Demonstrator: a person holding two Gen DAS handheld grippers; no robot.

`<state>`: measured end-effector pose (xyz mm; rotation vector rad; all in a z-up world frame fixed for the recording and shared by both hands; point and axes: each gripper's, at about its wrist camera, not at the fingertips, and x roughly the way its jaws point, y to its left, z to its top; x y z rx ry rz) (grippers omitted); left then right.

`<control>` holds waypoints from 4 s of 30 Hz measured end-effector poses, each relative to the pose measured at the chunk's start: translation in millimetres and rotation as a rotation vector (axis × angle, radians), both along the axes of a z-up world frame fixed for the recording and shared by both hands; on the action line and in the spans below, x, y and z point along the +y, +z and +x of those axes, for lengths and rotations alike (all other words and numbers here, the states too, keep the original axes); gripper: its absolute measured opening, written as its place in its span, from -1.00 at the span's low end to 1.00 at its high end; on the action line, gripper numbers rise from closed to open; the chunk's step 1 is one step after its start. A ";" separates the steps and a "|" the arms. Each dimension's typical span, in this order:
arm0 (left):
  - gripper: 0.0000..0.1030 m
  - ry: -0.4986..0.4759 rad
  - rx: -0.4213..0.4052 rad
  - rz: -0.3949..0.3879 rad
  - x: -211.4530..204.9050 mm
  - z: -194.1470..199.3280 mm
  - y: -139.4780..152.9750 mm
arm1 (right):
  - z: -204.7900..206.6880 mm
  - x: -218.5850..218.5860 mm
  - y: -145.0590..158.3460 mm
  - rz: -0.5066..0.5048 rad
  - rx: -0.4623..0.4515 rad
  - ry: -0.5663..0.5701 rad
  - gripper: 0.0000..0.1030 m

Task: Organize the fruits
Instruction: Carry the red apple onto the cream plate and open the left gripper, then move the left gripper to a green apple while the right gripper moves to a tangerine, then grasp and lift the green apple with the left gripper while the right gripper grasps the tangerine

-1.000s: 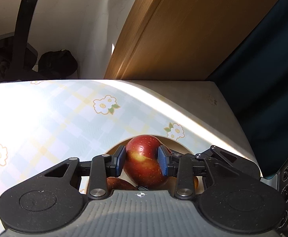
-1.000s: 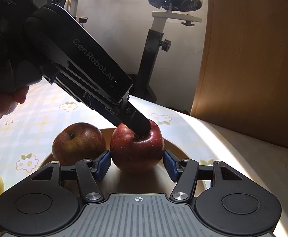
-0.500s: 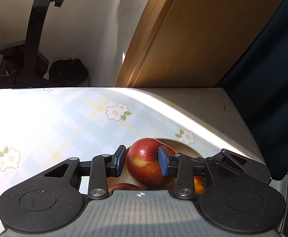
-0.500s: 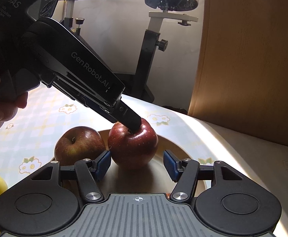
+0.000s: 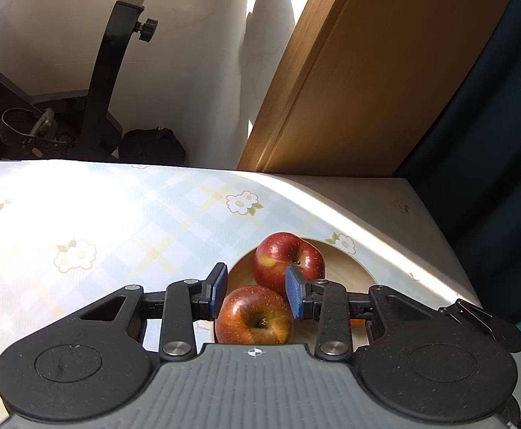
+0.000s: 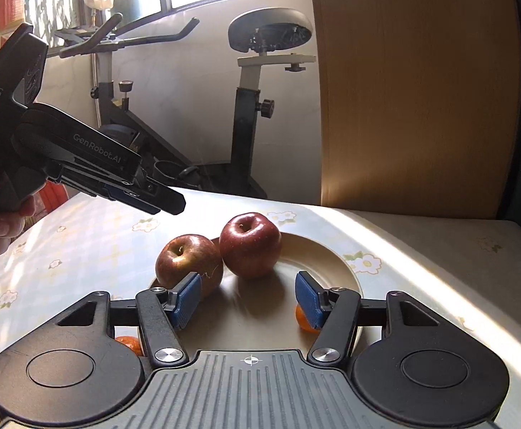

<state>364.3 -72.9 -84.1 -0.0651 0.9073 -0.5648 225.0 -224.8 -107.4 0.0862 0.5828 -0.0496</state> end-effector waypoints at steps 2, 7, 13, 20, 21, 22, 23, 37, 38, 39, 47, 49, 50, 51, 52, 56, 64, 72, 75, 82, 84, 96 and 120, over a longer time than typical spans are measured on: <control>-0.28 0.001 -0.024 0.008 9.5 -10.9 5.6 | -8.3 3.4 -0.5 0.010 -0.001 -0.011 0.07; -0.28 0.000 -0.044 0.010 30.8 -32.2 9.2 | -29.3 14.6 -5.7 0.037 0.010 -0.027 0.07; -0.28 -0.007 -0.031 0.027 49.3 -55.1 -0.6 | -51.8 29.4 -16.1 0.072 0.032 -0.047 0.06; -0.28 -0.011 -0.026 0.026 66.1 -77.1 -10.5 | -70.0 40.1 -23.8 0.094 0.054 -0.060 -0.03; -0.28 -0.011 -0.028 0.026 68.9 -80.3 -12.0 | -71.5 41.2 -24.8 0.095 0.058 -0.060 -0.05; -0.28 -0.012 -0.030 0.027 69.9 -82.4 -13.5 | -73.5 42.9 -26.1 0.094 0.066 -0.056 -0.07; -0.28 -0.013 -0.029 0.028 71.4 -85.0 -14.9 | -75.0 44.4 -27.3 0.092 0.072 -0.052 -0.08; -0.28 -0.034 0.009 0.020 74.4 -93.9 -28.1 | -77.2 63.4 -36.6 0.090 0.132 0.037 -0.24; -0.28 -0.037 0.009 0.021 74.0 -94.3 -28.4 | -77.6 63.6 -36.7 0.092 0.132 0.035 -0.24; -0.28 -0.038 0.010 0.022 72.9 -94.0 -29.2 | -77.8 62.5 -36.6 0.099 0.135 0.034 -0.25; -0.28 -0.037 0.033 0.022 71.6 -92.8 -33.8 | -77.7 55.9 -36.9 0.172 0.154 0.041 -0.41; -0.28 -0.039 0.034 0.026 71.4 -93.1 -34.1 | -78.2 57.2 -36.8 0.158 0.152 0.046 -0.44; -0.28 -0.040 0.035 0.028 70.6 -92.3 -34.4 | -78.5 57.6 -36.7 0.152 0.150 0.049 -0.44; -0.28 -0.041 0.036 0.028 70.7 -92.3 -34.2 | -78.9 57.9 -36.3 0.147 0.149 0.045 -0.45; -0.28 -0.040 0.036 0.028 70.8 -92.4 -34.2 | -79.3 58.1 -35.7 0.138 0.148 0.040 -0.45; -0.28 -0.043 0.032 0.033 69.9 -91.6 -34.0 | -80.7 54.9 -33.3 0.081 0.147 0.016 -0.45; -0.28 -0.045 0.036 0.033 69.6 -90.9 -34.6 | -84.2 43.8 -32.5 0.024 0.147 -0.032 -0.45; -0.28 -0.035 0.058 0.034 70.6 -88.5 -36.9 | -84.1 41.1 -36.3 0.053 0.144 -0.040 -0.36; -0.26 -0.028 0.086 0.015 73.2 -88.3 -40.1 | -84.2 41.3 -37.6 0.063 0.146 -0.036 -0.36; -0.26 -0.015 0.136 -0.009 79.9 -89.0 -49.2 | -83.7 41.6 -38.8 0.070 0.146 -0.029 -0.36; -0.26 -0.012 0.158 -0.021 81.4 -87.9 -53.6 | -83.7 41.1 -39.3 0.075 0.145 -0.030 -0.36; -0.07 0.046 0.200 -0.052 89.5 -79.3 -69.0 | -83.9 41.2 -40.2 0.081 0.142 -0.033 -0.36; -0.11 -0.026 0.056 -0.014 70.7 -79.6 -28.3 | -87.9 28.3 -26.2 0.099 0.082 -0.041 -0.40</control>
